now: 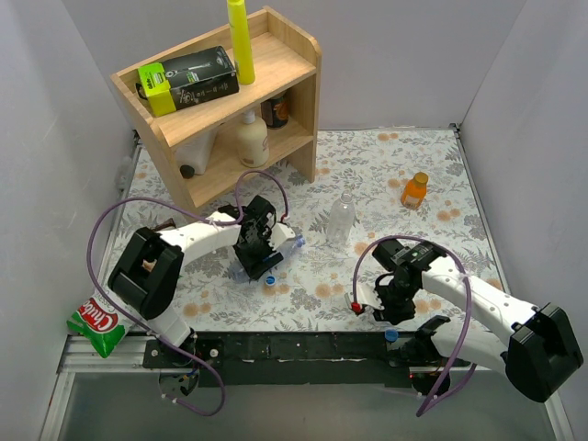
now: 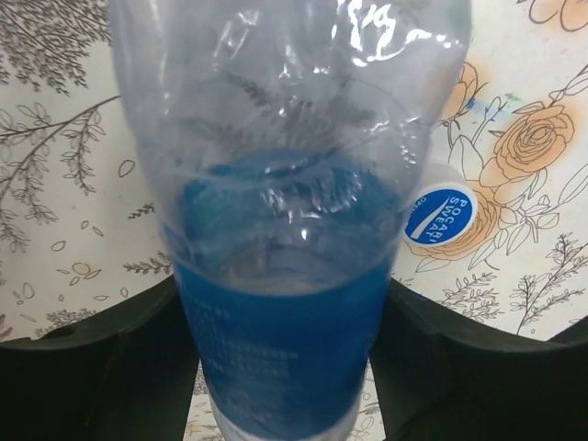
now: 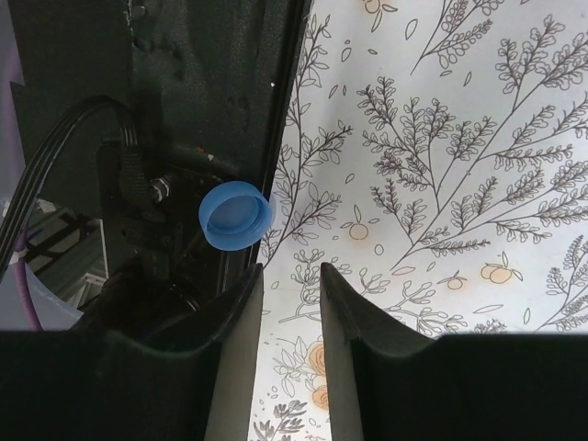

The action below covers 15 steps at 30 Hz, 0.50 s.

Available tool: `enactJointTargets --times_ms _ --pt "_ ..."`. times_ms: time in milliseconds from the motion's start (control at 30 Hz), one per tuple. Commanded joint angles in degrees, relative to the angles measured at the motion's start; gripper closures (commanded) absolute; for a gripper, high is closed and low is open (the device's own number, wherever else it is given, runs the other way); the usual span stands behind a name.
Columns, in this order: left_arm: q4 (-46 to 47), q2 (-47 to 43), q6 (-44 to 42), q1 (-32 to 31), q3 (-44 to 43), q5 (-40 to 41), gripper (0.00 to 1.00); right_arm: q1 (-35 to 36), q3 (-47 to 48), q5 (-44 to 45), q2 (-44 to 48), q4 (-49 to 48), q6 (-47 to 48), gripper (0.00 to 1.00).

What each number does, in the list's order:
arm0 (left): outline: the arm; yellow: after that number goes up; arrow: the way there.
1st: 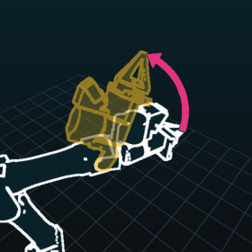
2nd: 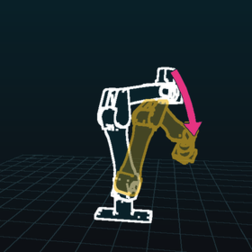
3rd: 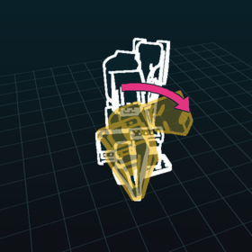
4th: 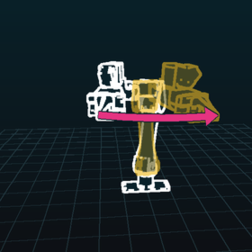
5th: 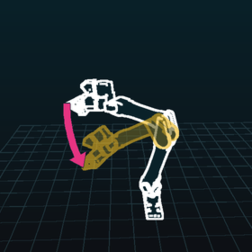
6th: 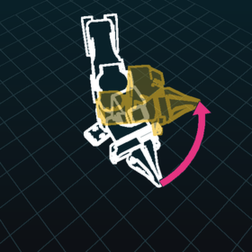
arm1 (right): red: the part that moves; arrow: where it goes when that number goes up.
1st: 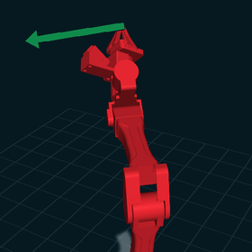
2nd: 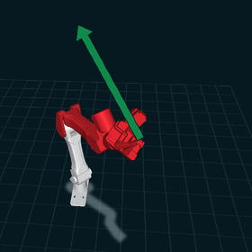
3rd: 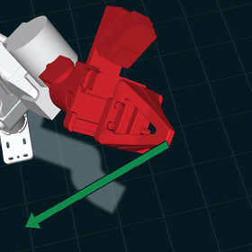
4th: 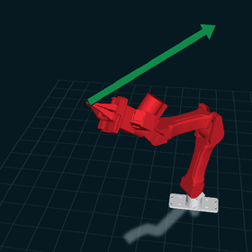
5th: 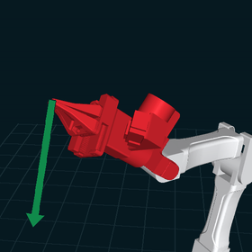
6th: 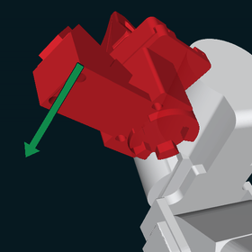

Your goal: Screw on the bottle caps

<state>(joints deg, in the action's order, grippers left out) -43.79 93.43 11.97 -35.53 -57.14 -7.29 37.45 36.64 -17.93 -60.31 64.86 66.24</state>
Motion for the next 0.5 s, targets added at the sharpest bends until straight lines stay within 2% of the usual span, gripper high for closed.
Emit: enactJointTargets --times_ms 0,100,133,267,467 --pt "-1.56 -0.09 1.65 0.37 -2.00 -0.18 0.36 -0.19 -1.40 -1.58 -1.03 -3.25 1.09 0.62" --pt "-1.30 -0.70 2.27 0.37 -2.36 -1.06 0.32 -0.19 -2.01 -1.93 -1.65 -4.39 1.52 0.63" --pt "-1.04 -1.05 2.36 0.37 -2.36 -1.06 0.25 -0.19 -2.19 -1.84 -1.91 -4.48 1.70 0.63" --pt "0.19 -2.81 3.50 0.46 -2.71 -1.06 0.17 -0.19 -2.11 -3.42 -3.23 -3.96 3.01 0.64" --pt "0.99 -6.24 5.87 0.63 -3.94 -2.38 0.15 -0.10 -1.75 -7.90 -2.79 0.35 10.21 0.67"
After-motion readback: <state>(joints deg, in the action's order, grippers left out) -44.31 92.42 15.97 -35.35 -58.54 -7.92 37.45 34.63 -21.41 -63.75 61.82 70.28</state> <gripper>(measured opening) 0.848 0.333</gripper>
